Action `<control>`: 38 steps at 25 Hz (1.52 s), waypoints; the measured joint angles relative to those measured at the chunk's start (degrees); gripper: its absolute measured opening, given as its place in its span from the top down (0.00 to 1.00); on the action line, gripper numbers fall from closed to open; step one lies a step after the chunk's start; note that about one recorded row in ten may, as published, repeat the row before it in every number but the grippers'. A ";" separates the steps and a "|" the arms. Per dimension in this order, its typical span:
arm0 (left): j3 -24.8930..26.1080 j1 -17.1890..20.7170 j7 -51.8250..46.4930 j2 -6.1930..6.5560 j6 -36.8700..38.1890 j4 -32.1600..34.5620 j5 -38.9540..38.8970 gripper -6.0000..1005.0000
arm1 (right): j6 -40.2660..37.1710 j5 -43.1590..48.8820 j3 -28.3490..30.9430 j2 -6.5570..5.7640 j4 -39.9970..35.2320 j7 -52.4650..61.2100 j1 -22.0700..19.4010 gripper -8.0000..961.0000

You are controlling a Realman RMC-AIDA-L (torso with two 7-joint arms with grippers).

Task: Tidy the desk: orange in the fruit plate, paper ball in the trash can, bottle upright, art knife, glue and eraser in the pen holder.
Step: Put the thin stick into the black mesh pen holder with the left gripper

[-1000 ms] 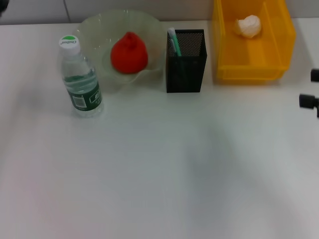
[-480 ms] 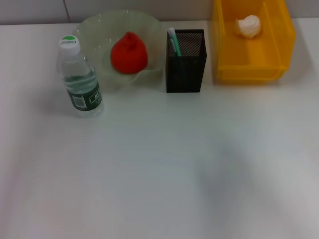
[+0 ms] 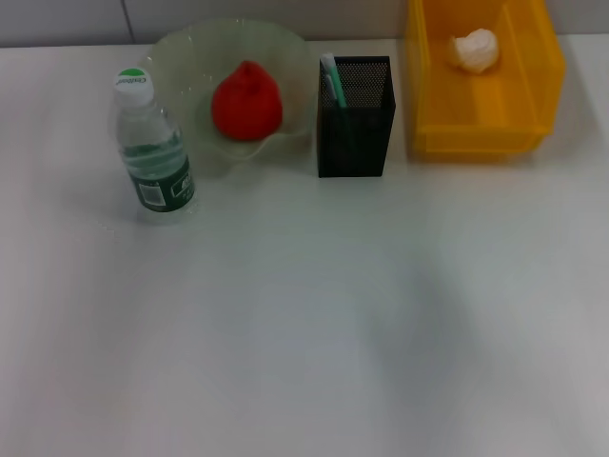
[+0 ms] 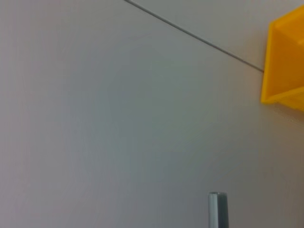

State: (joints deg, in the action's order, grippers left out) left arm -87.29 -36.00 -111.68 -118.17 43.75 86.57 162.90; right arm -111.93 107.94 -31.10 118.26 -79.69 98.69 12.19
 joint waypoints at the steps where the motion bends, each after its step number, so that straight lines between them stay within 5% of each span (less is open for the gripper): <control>1: 0.00 0.00 0.00 0.00 0.00 0.00 0.00 0.82 | 0.00 0.00 0.00 0.00 0.00 0.00 0.00 0.31; 5: -3.34 -0.23 3.68 -0.08 -8.40 -5.96 1.77 0.82 | -5.39 4.01 0.30 -2.94 -0.35 6.06 3.13 0.31; 15: -9.76 5.31 11.73 1.22 -20.64 -7.46 2.72 0.82 | -8.18 4.71 5.47 -6.63 1.93 10.85 6.07 0.31; 25: -19.36 12.19 22.60 4.13 -34.55 -6.71 2.68 0.81 | -7.74 7.48 5.53 -7.30 3.26 13.48 7.31 0.31; 38: -26.29 11.70 34.20 5.85 -43.73 -8.78 2.68 0.81 | -7.12 7.73 5.62 -7.32 6.54 13.52 7.33 0.30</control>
State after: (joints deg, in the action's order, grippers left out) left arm -113.58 -24.30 -77.49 -112.32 0.02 77.79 165.59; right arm -119.06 115.67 -25.48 110.94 -73.15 112.22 19.51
